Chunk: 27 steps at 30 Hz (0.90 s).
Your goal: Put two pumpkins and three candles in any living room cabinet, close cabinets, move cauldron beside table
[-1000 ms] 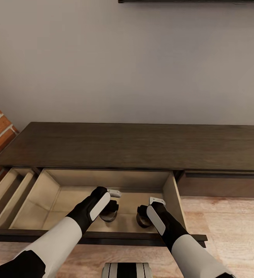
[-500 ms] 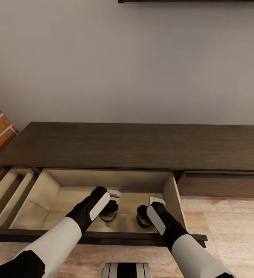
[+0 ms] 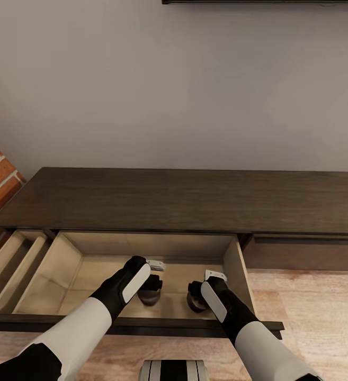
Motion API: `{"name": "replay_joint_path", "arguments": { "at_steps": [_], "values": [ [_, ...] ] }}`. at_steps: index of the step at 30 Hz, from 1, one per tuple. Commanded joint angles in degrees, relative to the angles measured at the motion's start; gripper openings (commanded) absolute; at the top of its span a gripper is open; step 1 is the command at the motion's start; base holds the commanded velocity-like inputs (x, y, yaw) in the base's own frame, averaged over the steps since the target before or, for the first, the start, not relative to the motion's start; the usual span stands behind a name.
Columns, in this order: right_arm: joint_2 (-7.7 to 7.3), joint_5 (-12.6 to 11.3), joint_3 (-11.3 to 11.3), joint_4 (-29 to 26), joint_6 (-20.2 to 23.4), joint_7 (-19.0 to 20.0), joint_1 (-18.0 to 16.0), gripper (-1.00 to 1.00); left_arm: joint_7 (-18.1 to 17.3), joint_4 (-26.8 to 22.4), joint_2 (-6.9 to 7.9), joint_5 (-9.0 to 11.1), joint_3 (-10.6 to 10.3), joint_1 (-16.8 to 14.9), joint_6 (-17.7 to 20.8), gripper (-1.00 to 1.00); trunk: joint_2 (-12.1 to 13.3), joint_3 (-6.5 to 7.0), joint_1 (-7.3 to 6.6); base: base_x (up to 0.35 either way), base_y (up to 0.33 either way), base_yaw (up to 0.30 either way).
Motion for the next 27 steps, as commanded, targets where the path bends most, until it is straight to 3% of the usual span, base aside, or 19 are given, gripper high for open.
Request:
{"name": "replay_joint_path", "arguments": {
  "at_steps": [1, 20, 27],
  "values": [
    [-0.04, -0.6, 0.3, -0.1, 0.1, -0.6, 0.0, 1.0, 0.6, -0.1, 0.03, 0.6, -0.2, 0.0, 0.0, 1.0, 0.0, -0.04, -0.01, 0.0, 0.0, 0.0],
    [-0.04, -0.5, 0.4, -1.0, -0.1, -0.6, 0.1, 1.0, 0.6, -0.1, 0.09, 0.6, -0.2, 0.0, -0.2, 1.0, 0.0, -0.04, -0.01, 0.0, 0.0, 0.0],
    [-0.04, -0.5, 0.8, -2.6, -3.0, -1.1, 0.2, 1.0, 0.6, -0.1, 0.12, 0.6, -0.2, 0.0, -0.2, 1.0, 0.0, -0.04, -0.01, 0.0, 0.0, 0.0]
  ]
}}
